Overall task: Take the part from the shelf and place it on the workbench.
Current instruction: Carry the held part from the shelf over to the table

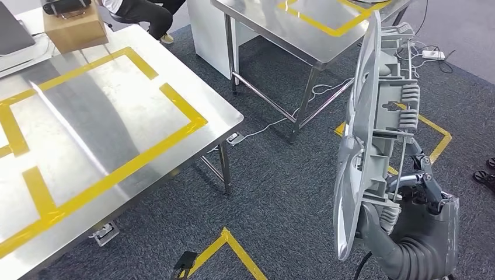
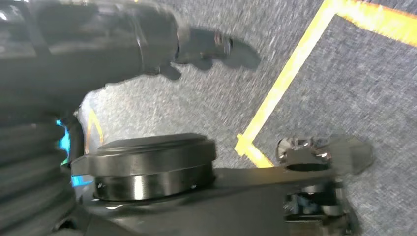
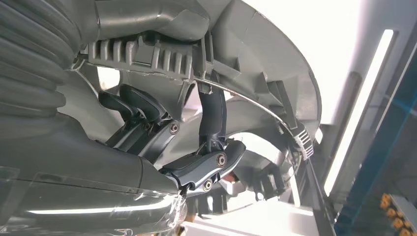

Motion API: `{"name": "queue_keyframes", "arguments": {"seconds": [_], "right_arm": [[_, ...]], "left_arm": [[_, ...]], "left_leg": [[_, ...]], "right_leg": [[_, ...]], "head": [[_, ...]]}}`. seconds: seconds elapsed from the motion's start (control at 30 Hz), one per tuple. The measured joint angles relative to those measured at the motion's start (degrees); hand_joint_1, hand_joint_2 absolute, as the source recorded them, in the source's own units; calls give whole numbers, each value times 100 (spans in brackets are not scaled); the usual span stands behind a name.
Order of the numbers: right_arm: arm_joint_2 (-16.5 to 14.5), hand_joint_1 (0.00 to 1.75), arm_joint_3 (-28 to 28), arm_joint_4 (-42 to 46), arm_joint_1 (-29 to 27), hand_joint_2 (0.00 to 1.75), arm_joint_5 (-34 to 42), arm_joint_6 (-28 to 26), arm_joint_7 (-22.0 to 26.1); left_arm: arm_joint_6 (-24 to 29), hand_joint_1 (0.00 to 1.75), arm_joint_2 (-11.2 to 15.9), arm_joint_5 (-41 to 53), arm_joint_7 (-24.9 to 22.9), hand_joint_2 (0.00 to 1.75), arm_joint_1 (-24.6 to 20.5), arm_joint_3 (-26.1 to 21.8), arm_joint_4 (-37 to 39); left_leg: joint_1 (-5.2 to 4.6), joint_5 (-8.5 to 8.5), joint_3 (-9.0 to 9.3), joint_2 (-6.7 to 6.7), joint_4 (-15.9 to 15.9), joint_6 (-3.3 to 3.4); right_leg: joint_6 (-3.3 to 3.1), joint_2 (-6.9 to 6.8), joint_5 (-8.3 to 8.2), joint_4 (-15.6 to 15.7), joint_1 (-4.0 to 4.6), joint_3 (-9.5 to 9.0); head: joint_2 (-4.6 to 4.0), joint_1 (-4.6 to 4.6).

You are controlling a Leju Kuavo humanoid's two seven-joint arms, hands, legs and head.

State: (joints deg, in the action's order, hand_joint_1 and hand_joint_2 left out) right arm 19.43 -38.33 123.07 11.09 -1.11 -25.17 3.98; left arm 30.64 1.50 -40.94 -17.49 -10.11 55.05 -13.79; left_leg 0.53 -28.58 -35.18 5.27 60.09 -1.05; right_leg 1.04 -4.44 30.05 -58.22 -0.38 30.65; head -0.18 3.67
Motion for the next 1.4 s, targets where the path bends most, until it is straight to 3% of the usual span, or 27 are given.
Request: {"name": "queue_keyframes", "arguments": {"seconds": [0.03,0.1,0.2,0.23,0.27,0.3,0.33,0.4,0.47,0.53,0.6,0.67,0.73,0.77,0.8,0.83,0.9,0.97,1.07,1.13,1.23,1.27,1.3,1.33,1.4], "right_arm": [[0,175,-1,-1,2,175,0,4,0],[1,175,-1,-1,4,175,1,18,0],[2,175,-2,-7,2,175,2,39,0],[2,175,-2,-14,0,175,3,43,0],[2,175,-3,-22,0,175,4,46,0],[2,175,-3,-31,-1,175,5,48,0],[2,175,-2,-37,0,175,8,49,0],[2,175,0,-42,5,175,15,50,0],[2,175,0,-44,12,175,26,52,0],[3,175,-1,-45,17,175,33,58,0],[3,175,-4,-45,9,175,39,62,-1],[3,175,-7,-48,-10,175,46,62,-3],[4,175,-8,-54,-30,175,50,61,-4],[4,175,-9,-60,-37,175,50,61,-4],[4,175,-9,-66,-38,175,50,61,-4],[4,175,-9,-73,-38,175,50,60,-4],[4,175,-9,-82,-35,175,50,60,-4],[4,175,-8,-81,-28,175,51,61,-5],[4,175,-10,-86,-25,175,53,67,-7],[4,175,-10,-95,-38,175,54,71,-10],[3,175,-9,-114,-95,175,57,72,-15],[3,175,-9,-131,-109,175,59,73,-16],[4,175,-9,-151,-115,175,62,74,-16],[4,175,-9,-171,-115,175,64,75,-17],[4,175,-8,-192,-108,175,65,80,-17]], "left_arm": [[-5,0,3,-9,0,175,2,1,0],[-13,0,9,-22,0,175,-4,1,0],[-13,0,14,-24,0,175,-19,1,0],[-13,0,13,-24,0,175,-20,1,0],[-13,0,12,-24,0,175,-20,1,0],[-13,0,12,-23,0,175,-19,1,0],[-13,0,10,-22,0,175,-20,1,0],[-13,0,-4,-14,0,175,-25,1,-2],[-12,0,-28,-4,0,175,-32,1,-4],[-11,0,-41,6,0,175,-29,1,-4],[-10,0,-38,16,0,175,-18,2,-3],[-9,0,-32,22,0,175,-16,2,-2],[-10,0,-32,26,0,175,-16,2,-2],[-10,0,-32,26,0,175,-11,3,-2],[-11,0,-31,26,0,175,-6,3,-2],[-11,0,-28,27,0,175,-4,3,-1],[-11,0,-25,29,0,175,-8,2,-1],[-11,0,-26,31,0,175,-14,2,-1],[-11,0,-28,31,0,175,-9,3,-1],[-10,0,-29,32,0,175,-13,3,-1],[-10,0,-41,34,0,175,-11,3,0],[-9,0,-44,33,0,175,-6,3,0],[-6,0,-44,32,0,175,-1,3,0],[-3,0,-43,31,0,175,2,3,0],[1,0,-49,31,0,175,2,3,-1]], "left_leg": [[-4,-2,-5,-57,1,51],[-1,14,-2,-180,-10,114],[-20,29,9,-380,-15,186],[-36,32,10,-454,-14,201],[-54,35,14,-532,-14,211],[-72,38,21,-614,-14,218],[-86,41,31,-695,-14,223],[-103,51,35,-842,-13,226],[-85,79,2,-970,-13,197],[-61,122,-38,-1080,-36,132],[-79,44,-100,-885,36,78],[-70,-262,-315,-572,491,23],[-13,-573,-627,-510,1174,-51],[14,-618,-719,-515,1383,-85],[33,-554,-709,-511,1385,-115],[48,-401,-588,-482,1176,-141],[41,-79,-174,-257,431,-164],[10,26,58,-66,-19,-80],[-6,21,47,-158,-55,79],[-1,42,45,-271,-65,145],[-10,60,36,-452,-68,211],[-17,63,35,-519,-67,219],[-24,66,38,-591,-67,222],[-32,67,45,-665,-66,224],[-44,70,65,-803,-67,222]], "right_leg": [[13,-24,12,2,-7,-9],[51,94,157,-143,-38,29],[67,367,688,-1119,-49,438],[51,390,800,-1458,-43,601],[22,401,803,-1634,-33,700],[-22,416,687,-1595,-18,707],[-79,455,476,-1346,4,619],[-210,661,60,-602,48,324],[-272,821,-79,-165,79,145],[-267,771,-77,-51,84,101],[-252,653,-126,85,57,49],[-243,523,-177,178,31,17],[-244,394,-179,182,24,18],[-238,329,-174,176,20,18],[-226,272,-165,170,14,17],[-206,219,-152,157,4,16],[-137,137,-108,105,-6,16],[-67,78,-64,47,15,21],[-10,8,-30,28,12,11],[36,125,158,-184,-18,84],[58,365,710,-1224,-27,518],[46,387,790,-1508,-23,650],[25,400,755,-1604,-18,703],[-8,421,610,-1483,-12,659],[-103,585,173,-781,-6,359]], "head": [[1,-5],[1,-11],[1,-15],[1,-15],[1,-15],[1,-15],[1,-15],[1,-13],[1,-10],[1,-12],[1,-9],[1,4],[1,12],[1,13],[1,13],[1,13],[1,15],[1,12],[1,5],[1,3],[1,3],[1,3],[1,3],[1,2],[1,2]]}}
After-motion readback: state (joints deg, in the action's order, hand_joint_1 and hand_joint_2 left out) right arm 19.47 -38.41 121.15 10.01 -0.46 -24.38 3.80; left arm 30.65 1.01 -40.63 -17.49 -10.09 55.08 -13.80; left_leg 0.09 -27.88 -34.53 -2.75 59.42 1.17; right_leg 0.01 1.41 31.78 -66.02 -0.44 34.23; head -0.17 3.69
